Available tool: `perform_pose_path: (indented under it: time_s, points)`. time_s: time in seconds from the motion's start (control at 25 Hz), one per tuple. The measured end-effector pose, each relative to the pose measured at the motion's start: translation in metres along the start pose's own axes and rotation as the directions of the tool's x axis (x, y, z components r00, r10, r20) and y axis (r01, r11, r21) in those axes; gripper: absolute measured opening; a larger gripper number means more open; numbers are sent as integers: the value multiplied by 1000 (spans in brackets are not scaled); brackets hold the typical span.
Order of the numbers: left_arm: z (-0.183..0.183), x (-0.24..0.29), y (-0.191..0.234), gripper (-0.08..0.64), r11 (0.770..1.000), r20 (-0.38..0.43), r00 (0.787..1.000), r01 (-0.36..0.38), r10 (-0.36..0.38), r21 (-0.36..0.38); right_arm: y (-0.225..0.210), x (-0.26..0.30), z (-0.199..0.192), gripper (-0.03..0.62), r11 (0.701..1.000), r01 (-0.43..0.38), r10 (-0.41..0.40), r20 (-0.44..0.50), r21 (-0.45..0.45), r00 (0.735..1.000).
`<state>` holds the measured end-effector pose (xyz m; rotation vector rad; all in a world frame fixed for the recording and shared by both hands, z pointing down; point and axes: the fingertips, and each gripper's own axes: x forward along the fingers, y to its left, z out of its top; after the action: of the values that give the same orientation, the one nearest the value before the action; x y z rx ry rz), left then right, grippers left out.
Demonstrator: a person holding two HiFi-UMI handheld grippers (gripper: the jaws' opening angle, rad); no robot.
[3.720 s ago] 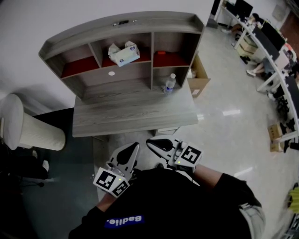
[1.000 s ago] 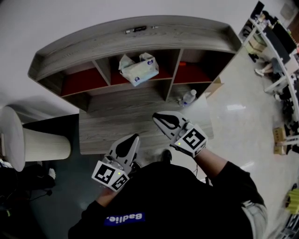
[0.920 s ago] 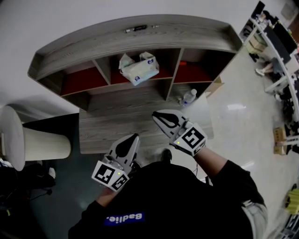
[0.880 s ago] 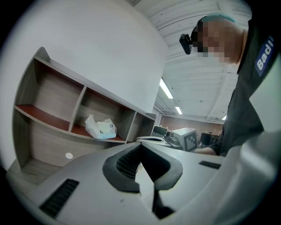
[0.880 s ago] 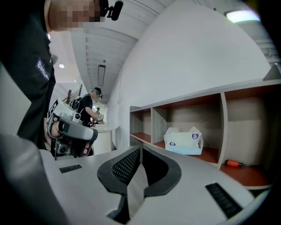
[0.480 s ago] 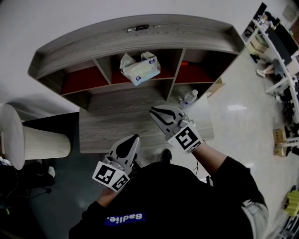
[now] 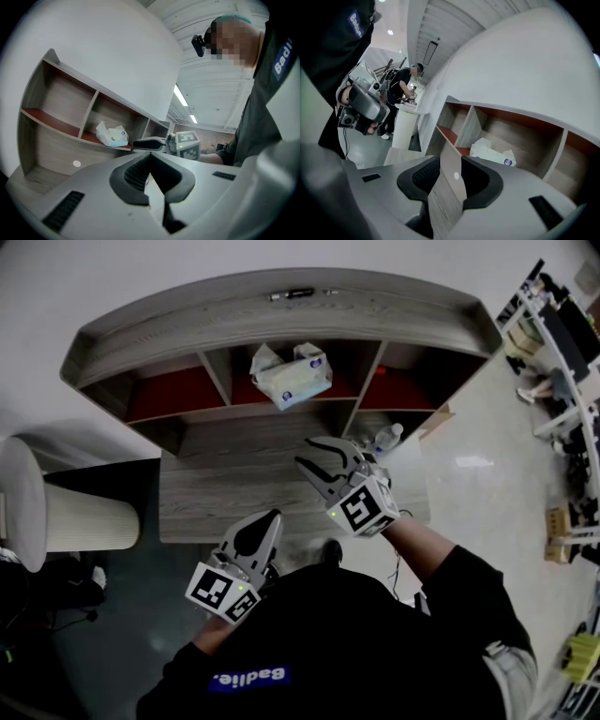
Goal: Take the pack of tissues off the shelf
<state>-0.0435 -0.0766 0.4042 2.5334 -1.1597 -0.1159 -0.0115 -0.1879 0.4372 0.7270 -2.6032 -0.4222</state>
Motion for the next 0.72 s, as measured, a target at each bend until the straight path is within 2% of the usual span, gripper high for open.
perform_pose_path:
  time_s: [0.44, 0.6, 0.72]
  points:
    - [9, -9, 11, -2, 1000, 19, 999, -30, 30, 8, -24, 35, -21, 193, 991, -7, -9, -115, -136, 993]
    - [14, -14, 17, -2, 998, 25, 998, -53, 52, 17, -38, 48, -20, 209, 951, 42, -85, -130, -307, 988]
    - [14, -17, 19, -2, 998, 29, 998, -62, 62, 15, -45, 59, -22, 216, 919, 44, -109, -146, -391, 983]
